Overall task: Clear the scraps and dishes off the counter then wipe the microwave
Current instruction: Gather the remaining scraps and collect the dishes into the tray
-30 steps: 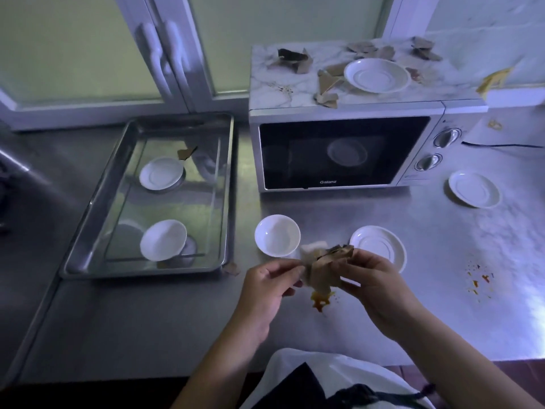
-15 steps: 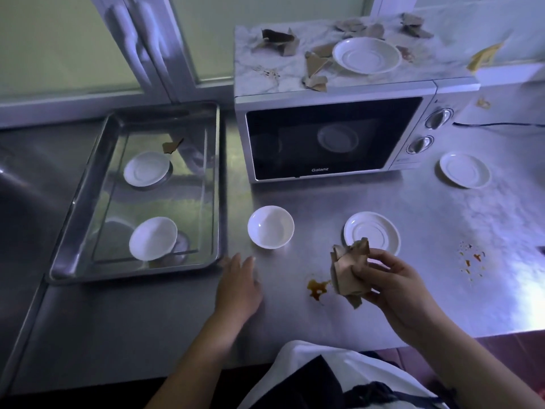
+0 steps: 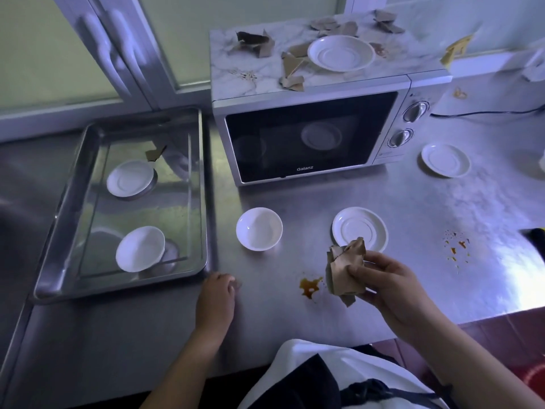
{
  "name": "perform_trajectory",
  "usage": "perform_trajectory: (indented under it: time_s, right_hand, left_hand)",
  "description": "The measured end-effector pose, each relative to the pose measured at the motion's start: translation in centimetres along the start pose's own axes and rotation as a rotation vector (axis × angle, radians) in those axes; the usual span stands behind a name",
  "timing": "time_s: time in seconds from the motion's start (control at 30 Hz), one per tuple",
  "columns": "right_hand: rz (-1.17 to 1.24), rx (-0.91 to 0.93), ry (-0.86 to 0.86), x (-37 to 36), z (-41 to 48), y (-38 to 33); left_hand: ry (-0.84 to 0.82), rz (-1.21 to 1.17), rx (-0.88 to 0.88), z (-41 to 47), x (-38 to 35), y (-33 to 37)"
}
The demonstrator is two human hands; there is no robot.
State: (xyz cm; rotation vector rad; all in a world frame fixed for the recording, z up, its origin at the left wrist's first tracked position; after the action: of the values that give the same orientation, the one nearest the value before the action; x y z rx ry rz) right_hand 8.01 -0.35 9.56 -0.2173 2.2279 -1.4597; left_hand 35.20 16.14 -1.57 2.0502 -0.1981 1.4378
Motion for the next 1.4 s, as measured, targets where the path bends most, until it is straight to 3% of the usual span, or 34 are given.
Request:
perform_trajectory:
  time_s: [0.53,0.6,0.7,0.8,0.93,1.07,1.4]
  right_hand:
    - [0.017,-0.005,-0.081,-1.1,0.2,-0.1]
    - [0.029,0.008,-0.087,-1.0,0.0,-0.4]
    - [0.054,0.024,-0.106,-0.8,-0.5,-0.9]
    - [0.091,0.047,-0.122,-0.7,-1.1,-1.6]
    - [0.144,0.099,-0.121,-0.4,-1.5,-3.1]
    - [0.141,0.173,-0.119,0.0,-1.4,-4.8]
    - [0.049,0.333,-0.075,3.8,0.4,-9.9]
  left_hand:
    - [-0.265,0.003,0.174,0.9,0.5,0.3]
    - [-0.308,-0.128,0.218,0.7,0.8,1.2]
    - [-0.446,-0.560,0.268,-0.4,1.8,4.7]
    - [-0.549,-0.907,0.195,-2.3,3.8,9.7]
    - [-0.661,-1.085,0.071,-4.9,5.7,15.7]
    - [-0.760,-1.125,0.015,-6.9,6.4,19.4]
    - [-0.894,-0.943,-0.196,-7.4,7.3,27.6]
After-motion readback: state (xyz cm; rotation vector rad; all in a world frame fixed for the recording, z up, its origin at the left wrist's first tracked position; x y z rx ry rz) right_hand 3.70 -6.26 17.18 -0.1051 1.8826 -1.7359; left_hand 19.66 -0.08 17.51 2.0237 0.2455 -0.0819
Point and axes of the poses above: each hand's wrist, its own z-axis towards the middle knuckle, its own x-axis out of the back of the hand, y = z × x, the point moved 4 cm from there along z, towards the middle knuckle, and after that the axes turned 13 degrees about x, right-handed, at the moved point
